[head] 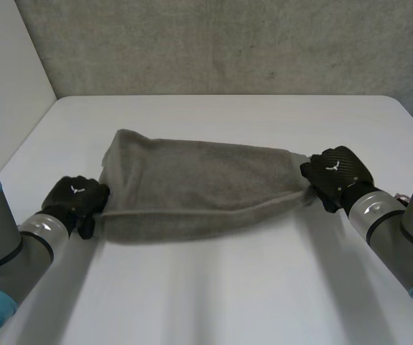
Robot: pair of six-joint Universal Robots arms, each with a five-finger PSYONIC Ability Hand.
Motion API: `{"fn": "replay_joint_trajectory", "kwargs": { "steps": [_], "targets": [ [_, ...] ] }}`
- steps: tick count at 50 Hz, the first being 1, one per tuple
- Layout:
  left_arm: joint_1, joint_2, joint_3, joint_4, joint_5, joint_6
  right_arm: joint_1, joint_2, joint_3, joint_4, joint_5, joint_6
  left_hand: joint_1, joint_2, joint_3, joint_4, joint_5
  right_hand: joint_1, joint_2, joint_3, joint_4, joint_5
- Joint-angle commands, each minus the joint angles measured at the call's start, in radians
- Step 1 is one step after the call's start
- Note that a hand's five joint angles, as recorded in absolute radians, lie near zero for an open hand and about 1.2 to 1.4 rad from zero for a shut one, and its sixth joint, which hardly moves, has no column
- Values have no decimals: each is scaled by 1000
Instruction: Fold the towel.
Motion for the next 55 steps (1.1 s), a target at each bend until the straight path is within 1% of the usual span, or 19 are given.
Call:
{"fn": "replay_joint_trajectory", "kwargs": {
  "steps": [1,8,10,15,23,30,35,37,38,40,41,43,47,49,51,52,53,54,55],
  "targets": [
    [27,102,13,2,8,-1,-57,-79,-39,104,-16,10,-77,-114,-144,-125,-272,74,84,52,50,57],
    [54,244,2,-7,22,-12,-102,-146,-82,235,-64,36,-77,-114,-144,-125,-272,74,84,52,50,57],
    [56,311,-9,-56,41,-12,-129,-175,-104,341,-111,39,-77,-114,-144,-125,-272,74,84,52,50,57],
    [57,397,-21,-142,85,-15,-188,-276,-115,443,-186,38,-77,-114,-144,-125,-272,74,84,52,50,57],
    [57,514,-15,-169,131,-13,-237,-428,-135,452,-254,67,-77,-114,-144,-125,-272,74,84,52,50,57],
    [60,481,21,-161,134,-12,-240,-388,-176,468,-254,62,-77,-114,-144,-125,-272,74,84,52,50,57],
    [45,274,99,-129,127,-2,-205,-239,-267,502,-237,41,-77,-114,-144,-125,-272,74,84,52,50,57],
    [42,125,198,-133,117,-2,-156,-131,-358,558,-205,-10,-77,-114,-144,-125,-272,74,84,52,50,57],
    [42,124,198,-133,117,-2,-156,-130,-359,558,-205,-10,-77,-114,-144,-125,-272,74,84,52,50,57],
    [39,-15,311,-145,113,-2,-114,-17,-459,600,-126,-83,-77,-114,-144,-125,-272,74,84,52,50,57],
    [39,-16,312,-146,113,-2,-114,-17,-460,600,-125,-83,-77,-114,-144,-125,-272,74,84,52,50,57],
    [30,-121,454,-168,107,-4,-78,76,-553,603,-29,-163,-77,-114,-144,-125,-272,74,84,52,50,57],
    [25,-193,607,-184,82,-4,-38,152,-665,585,65,-233,-77,-114,-144,-125,-272,74,84,52,50,57],
    [22,-215,683,-182,74,-5,-18,183,-730,544,96,-248,-77,-114,-144,-125,-272,74,84,52,50,57],
    [19,-232,810,-176,70,-21,18,206,-817,366,117,-240,-77,-114,-144,-125,-272,74,84,52,50,57],
    [19,-232,811,-176,70,-21,18,206,-817,365,117,-240,-77,-114,-144,-125,-272,74,84,52,50,57],
    [16,-230,859,-153,70,-31,31,200,-817,228,120,-231,-77,-114,-144,-125,-272,74,84,52,50,57],
    [16,-230,860,-153,70,-31,32,199,-817,227,120,-231,-77,-114,-144,-125,-272,74,84,52,50,57],
    [13,-223,895,-100,67,-57,39,193,-798,74,123,-222,-77,-114,-144,-125,-272,74,84,52,50,57]
  ]
}}
